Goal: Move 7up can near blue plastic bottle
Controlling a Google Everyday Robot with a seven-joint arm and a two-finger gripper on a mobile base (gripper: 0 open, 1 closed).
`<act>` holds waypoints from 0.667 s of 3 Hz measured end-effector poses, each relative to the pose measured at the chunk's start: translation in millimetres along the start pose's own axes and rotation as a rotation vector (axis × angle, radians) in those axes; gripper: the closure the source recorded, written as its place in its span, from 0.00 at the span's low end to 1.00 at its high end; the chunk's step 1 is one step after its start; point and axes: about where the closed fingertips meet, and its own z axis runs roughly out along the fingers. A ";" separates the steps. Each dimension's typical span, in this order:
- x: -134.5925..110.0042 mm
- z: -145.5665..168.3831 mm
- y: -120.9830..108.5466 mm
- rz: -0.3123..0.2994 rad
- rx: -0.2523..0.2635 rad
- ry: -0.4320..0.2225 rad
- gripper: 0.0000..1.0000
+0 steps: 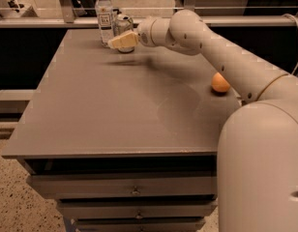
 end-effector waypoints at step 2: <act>-39.8 -131.4 -27.7 -0.113 0.177 -0.056 0.00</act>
Offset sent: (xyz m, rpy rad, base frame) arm -0.1401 -0.2069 0.1471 -0.0507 -0.3281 -0.2417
